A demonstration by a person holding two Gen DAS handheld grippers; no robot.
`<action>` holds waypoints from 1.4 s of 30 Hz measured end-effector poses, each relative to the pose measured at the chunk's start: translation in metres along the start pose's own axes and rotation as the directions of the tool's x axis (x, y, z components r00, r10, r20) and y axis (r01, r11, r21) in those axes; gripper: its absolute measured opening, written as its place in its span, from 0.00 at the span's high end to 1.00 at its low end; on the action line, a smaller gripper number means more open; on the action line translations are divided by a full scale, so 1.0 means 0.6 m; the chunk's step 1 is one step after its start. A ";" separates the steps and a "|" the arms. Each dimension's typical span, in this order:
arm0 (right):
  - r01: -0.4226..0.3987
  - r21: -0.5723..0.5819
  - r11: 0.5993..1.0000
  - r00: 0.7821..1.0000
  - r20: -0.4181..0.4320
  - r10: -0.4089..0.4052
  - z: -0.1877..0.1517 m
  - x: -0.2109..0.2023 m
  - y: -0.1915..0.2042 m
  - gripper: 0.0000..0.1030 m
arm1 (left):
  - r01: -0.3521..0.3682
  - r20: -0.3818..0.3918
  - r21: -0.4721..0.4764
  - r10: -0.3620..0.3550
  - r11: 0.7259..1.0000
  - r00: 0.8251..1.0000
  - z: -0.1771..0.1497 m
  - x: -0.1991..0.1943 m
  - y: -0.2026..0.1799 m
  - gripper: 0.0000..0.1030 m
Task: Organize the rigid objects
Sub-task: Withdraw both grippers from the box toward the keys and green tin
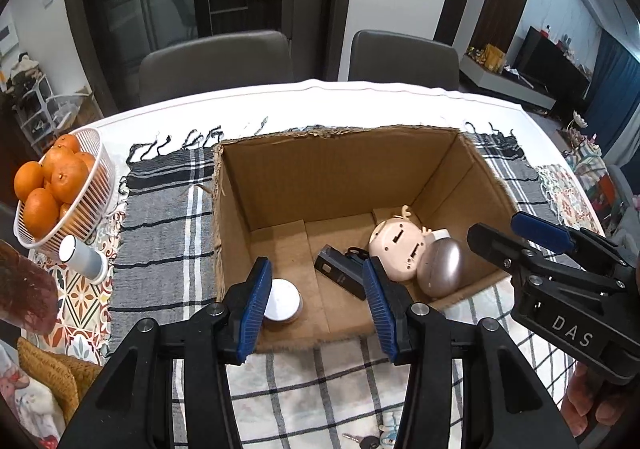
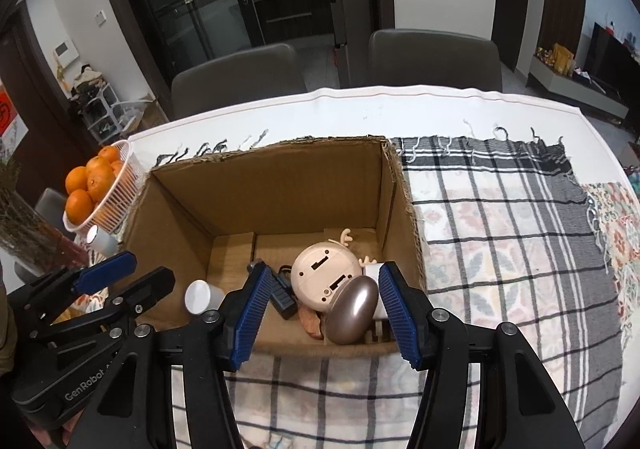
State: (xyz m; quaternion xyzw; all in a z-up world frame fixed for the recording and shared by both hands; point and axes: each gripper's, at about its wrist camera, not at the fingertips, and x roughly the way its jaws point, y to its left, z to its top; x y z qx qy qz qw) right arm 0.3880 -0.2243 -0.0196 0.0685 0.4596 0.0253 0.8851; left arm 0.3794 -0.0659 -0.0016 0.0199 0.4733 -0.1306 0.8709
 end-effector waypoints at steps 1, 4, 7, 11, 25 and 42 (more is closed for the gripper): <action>0.000 -0.002 1.000 1.000 0.004 0.000 -0.002 -0.004 0.001 0.44 | 0.003 0.006 0.003 -0.003 1.000 1.000 -0.003 -0.007 -0.001 0.55; -0.003 -0.005 1.000 1.000 0.015 0.004 -0.010 -0.021 0.003 0.44 | 0.006 0.020 0.011 -0.006 1.000 1.000 -0.011 -0.023 -0.006 0.55; -0.003 -0.011 1.000 1.000 0.023 0.003 -0.020 -0.037 0.006 0.44 | 0.005 0.034 0.024 -0.006 1.000 0.999 -0.021 -0.041 -0.010 0.55; 0.007 -0.013 1.000 0.999 0.032 -0.007 -0.033 -0.058 0.007 0.44 | 0.003 0.050 0.033 -0.004 0.999 0.999 -0.033 -0.060 -0.013 0.55; 0.031 -0.019 0.999 0.998 0.055 -0.029 -0.099 -0.127 0.022 0.44 | 0.027 0.065 0.056 -0.031 0.998 0.997 -0.101 -0.112 -0.025 0.55; 0.035 -0.020 0.999 0.998 0.044 -0.034 -0.187 -0.157 0.025 0.44 | 0.011 0.068 0.111 -0.018 0.994 0.997 -0.193 -0.140 -0.044 0.55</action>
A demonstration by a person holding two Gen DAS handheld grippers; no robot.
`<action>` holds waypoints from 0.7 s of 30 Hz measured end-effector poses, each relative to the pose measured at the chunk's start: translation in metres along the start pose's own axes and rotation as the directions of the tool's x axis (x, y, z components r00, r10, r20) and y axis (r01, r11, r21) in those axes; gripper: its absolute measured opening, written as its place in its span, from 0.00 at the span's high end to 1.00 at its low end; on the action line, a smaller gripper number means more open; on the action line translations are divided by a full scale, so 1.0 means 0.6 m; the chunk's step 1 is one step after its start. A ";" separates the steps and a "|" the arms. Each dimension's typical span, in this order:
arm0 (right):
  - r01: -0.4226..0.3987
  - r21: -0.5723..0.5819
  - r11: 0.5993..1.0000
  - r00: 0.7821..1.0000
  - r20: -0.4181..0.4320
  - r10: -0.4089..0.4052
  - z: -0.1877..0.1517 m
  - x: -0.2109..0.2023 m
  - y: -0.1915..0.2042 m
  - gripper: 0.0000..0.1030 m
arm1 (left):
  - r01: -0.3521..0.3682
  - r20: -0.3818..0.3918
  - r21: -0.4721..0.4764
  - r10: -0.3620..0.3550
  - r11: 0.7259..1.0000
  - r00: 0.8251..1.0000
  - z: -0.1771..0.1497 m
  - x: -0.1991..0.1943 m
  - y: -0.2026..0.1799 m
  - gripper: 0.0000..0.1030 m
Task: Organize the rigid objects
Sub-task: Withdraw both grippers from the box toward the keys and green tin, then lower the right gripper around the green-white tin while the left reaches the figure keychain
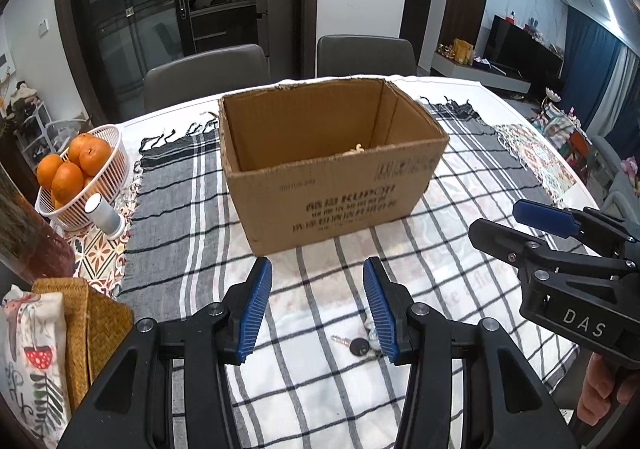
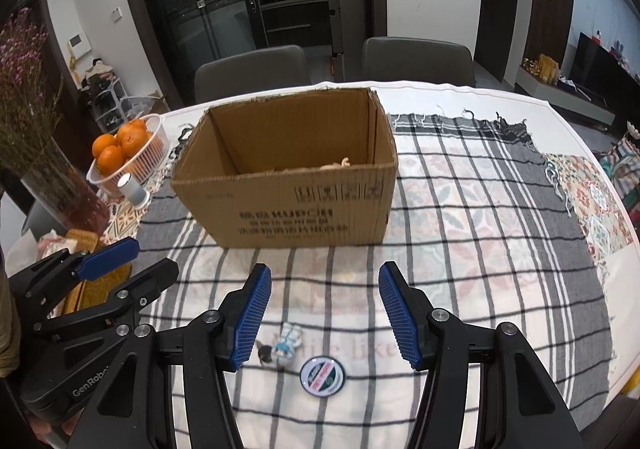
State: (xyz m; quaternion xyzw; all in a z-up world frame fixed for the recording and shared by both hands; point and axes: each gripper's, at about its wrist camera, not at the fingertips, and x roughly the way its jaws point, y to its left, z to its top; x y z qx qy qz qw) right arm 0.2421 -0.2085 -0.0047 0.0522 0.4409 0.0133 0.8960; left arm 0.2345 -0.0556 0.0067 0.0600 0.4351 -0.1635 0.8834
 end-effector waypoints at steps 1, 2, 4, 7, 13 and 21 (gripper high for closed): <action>0.001 -0.004 1.000 1.000 -0.002 -0.001 -0.006 0.000 0.001 0.44 | -0.003 -0.003 0.008 0.003 1.000 1.000 -0.007 0.000 -0.003 0.55; 0.001 -0.007 1.000 1.000 -0.003 -0.001 -0.012 0.000 0.001 0.44 | -0.003 -0.006 0.013 0.004 1.000 1.000 -0.012 0.002 -0.004 0.55; 0.001 -0.013 1.000 1.000 -0.011 -0.001 -0.025 0.002 0.001 0.44 | -0.001 -0.015 0.022 0.001 1.000 1.000 -0.024 0.004 -0.007 0.55; 0.003 -0.020 1.000 0.999 -0.032 -0.004 -0.043 0.009 0.001 0.44 | -0.001 -0.028 0.038 0.002 0.999 1.000 -0.041 0.008 -0.014 0.55; 0.000 -0.021 1.000 0.997 -0.076 -0.001 -0.074 0.026 -0.002 0.44 | 0.009 -0.063 0.058 -0.005 0.998 0.998 -0.074 0.024 -0.020 0.55; -0.008 -0.019 1.000 0.992 -0.128 0.005 -0.113 0.046 -0.001 0.44 | 0.022 -0.111 0.075 -0.013 0.997 0.994 -0.105 0.048 -0.029 0.55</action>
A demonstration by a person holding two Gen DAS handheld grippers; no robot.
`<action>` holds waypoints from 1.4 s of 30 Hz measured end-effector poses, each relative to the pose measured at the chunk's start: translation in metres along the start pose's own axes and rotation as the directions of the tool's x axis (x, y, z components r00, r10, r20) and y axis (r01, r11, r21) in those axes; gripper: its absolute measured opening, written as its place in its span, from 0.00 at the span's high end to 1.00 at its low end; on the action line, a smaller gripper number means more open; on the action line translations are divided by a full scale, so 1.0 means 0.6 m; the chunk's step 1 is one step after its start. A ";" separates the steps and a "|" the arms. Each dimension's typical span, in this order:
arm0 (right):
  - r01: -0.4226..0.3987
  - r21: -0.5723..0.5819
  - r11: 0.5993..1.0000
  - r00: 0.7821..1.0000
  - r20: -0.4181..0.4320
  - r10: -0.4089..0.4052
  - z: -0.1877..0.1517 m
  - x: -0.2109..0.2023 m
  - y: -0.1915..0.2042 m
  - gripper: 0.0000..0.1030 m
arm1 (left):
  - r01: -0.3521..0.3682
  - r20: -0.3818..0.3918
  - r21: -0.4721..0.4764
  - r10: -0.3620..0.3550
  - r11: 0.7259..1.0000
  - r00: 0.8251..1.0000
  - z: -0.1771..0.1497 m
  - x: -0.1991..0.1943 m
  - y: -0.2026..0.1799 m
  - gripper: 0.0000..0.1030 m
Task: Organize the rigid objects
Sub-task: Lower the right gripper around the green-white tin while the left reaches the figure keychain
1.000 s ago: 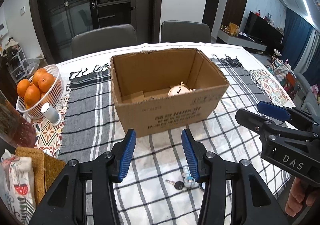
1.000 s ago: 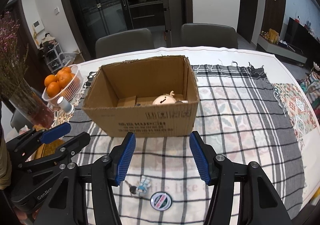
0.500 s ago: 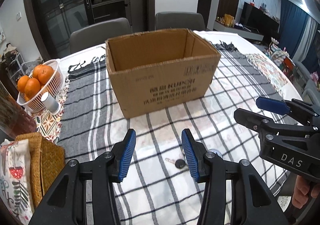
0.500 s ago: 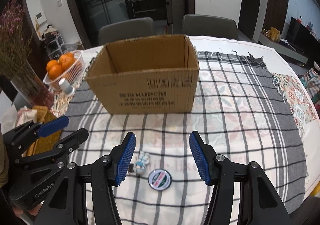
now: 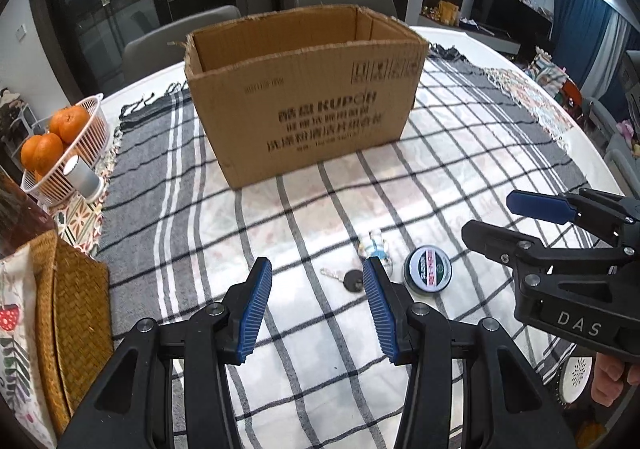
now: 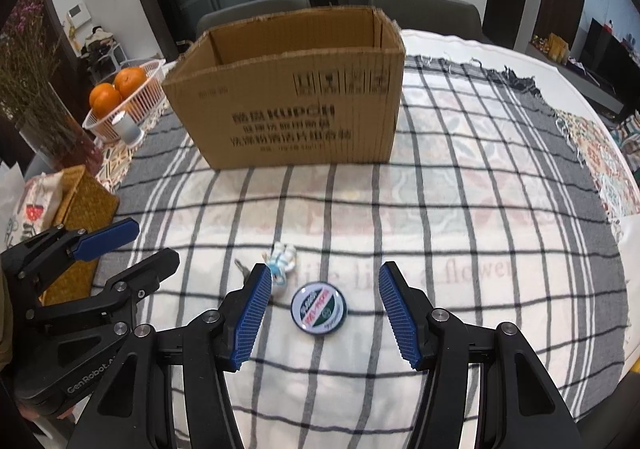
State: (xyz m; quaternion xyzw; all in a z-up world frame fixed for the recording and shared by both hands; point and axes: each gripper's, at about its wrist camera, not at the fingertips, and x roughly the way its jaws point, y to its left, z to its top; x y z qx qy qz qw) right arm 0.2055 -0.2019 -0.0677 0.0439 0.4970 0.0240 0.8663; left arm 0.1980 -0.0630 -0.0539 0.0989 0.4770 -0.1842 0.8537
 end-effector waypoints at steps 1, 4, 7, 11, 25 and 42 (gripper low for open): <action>0.000 0.002 1.000 1.000 -0.009 0.000 -0.005 0.004 -0.001 0.44 | 0.000 -0.007 0.003 0.000 1.000 1.000 -0.002 0.004 -0.002 0.55; 0.000 0.006 1.000 0.999 -0.039 0.001 -0.018 0.017 -0.004 0.44 | 0.000 -0.026 0.013 0.001 1.000 1.000 -0.009 0.015 -0.007 0.55; 0.003 0.006 1.000 0.998 -0.066 -0.002 -0.030 0.030 -0.007 0.44 | 0.000 -0.042 0.011 0.001 1.000 0.999 -0.013 0.025 -0.009 0.55; -0.006 0.007 1.000 0.995 -0.098 0.007 -0.043 0.046 -0.008 0.44 | 0.010 -0.064 0.002 -0.010 1.000 0.998 -0.016 0.038 -0.012 0.55; -0.083 0.013 0.996 0.984 -0.159 0.084 -0.067 0.095 -0.014 0.44 | 0.054 -0.135 -0.004 -0.054 0.999 0.989 -0.002 0.093 -0.027 0.55; -0.087 -0.004 0.996 0.989 -0.124 0.086 -0.075 0.120 -0.020 0.44 | 0.084 -0.211 -0.024 -0.087 0.996 0.974 0.008 0.160 -0.054 0.55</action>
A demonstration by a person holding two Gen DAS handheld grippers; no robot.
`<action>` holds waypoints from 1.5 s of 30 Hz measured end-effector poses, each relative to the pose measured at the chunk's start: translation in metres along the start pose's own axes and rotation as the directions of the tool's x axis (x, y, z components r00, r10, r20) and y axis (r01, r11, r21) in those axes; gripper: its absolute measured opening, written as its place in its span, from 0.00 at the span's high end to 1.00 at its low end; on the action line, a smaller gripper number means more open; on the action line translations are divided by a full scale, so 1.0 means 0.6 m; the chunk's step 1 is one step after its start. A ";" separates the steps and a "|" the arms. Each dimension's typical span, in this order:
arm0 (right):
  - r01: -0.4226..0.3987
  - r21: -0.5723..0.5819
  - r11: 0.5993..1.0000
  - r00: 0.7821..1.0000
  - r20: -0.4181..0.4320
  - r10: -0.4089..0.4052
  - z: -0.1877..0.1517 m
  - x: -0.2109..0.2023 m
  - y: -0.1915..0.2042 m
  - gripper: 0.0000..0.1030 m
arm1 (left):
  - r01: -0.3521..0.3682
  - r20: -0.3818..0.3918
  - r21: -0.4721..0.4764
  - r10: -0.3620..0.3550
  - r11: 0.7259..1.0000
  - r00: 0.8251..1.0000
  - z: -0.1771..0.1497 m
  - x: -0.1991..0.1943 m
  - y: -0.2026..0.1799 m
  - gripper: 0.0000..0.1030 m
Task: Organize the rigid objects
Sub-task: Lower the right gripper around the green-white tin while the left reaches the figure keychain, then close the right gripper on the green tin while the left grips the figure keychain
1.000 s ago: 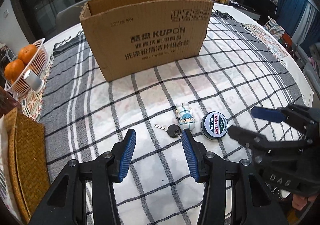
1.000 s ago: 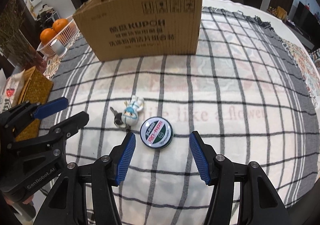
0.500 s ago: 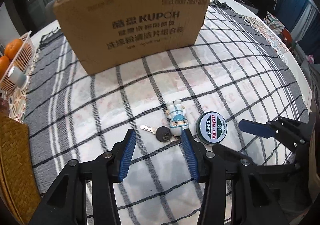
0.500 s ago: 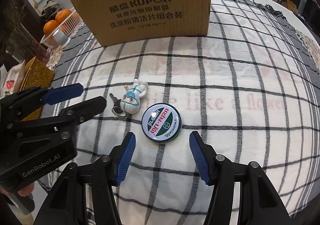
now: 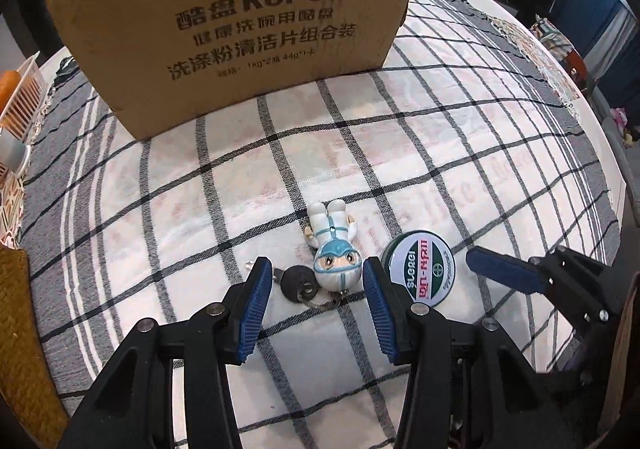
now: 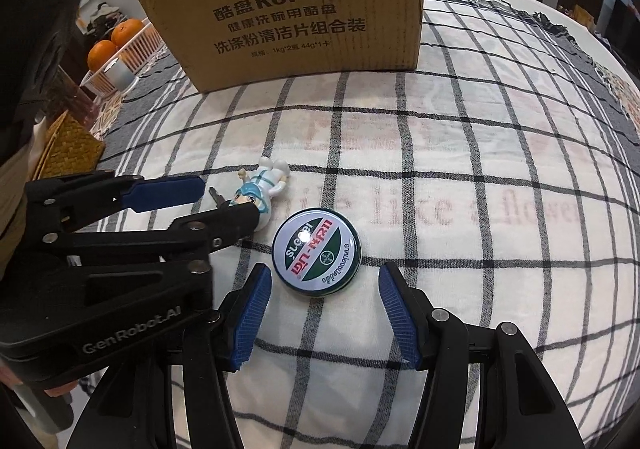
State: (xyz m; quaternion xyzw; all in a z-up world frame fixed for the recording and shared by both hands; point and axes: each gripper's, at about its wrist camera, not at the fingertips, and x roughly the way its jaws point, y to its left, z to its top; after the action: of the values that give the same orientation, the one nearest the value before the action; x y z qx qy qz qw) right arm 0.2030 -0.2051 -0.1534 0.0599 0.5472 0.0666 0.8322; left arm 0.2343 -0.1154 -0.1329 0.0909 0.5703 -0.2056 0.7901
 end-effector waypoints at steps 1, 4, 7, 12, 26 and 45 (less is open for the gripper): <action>0.000 0.002 1.000 1.000 -0.001 0.000 0.000 0.003 -0.001 0.44 | 0.001 -0.003 -0.002 -0.001 1.000 1.000 0.001 0.003 -0.001 0.55; 0.000 0.008 1.000 1.000 -0.001 0.000 0.002 0.009 -0.003 0.44 | -0.005 -0.015 -0.003 0.005 1.000 1.000 0.005 0.015 -0.003 0.57; -0.004 0.010 1.000 1.000 0.009 0.004 0.004 0.012 -0.003 0.44 | -0.004 -0.028 -0.004 0.004 1.000 1.000 0.008 0.026 -0.005 0.59; 0.001 -0.005 1.000 1.000 0.022 -0.001 0.007 0.016 0.000 0.44 | -0.024 -0.017 0.006 0.024 1.000 1.000 0.014 0.033 -0.010 0.60; 0.045 -0.008 0.999 0.997 0.061 -0.045 0.007 0.020 -0.002 0.49 | -0.034 0.009 0.007 0.034 0.999 0.999 0.007 0.027 0.003 0.74; 0.069 0.034 0.997 0.991 0.113 -0.072 -0.001 -0.017 -0.013 0.49 | -0.020 0.086 -0.041 0.023 0.999 0.996 -0.024 -0.030 0.023 0.74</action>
State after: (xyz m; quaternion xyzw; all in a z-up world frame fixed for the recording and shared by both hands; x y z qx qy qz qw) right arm 0.1987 -0.2142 -0.1461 0.0567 0.5015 0.0254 0.8629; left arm 0.2229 -0.0936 -0.1222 0.0722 0.5387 -0.1892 0.8178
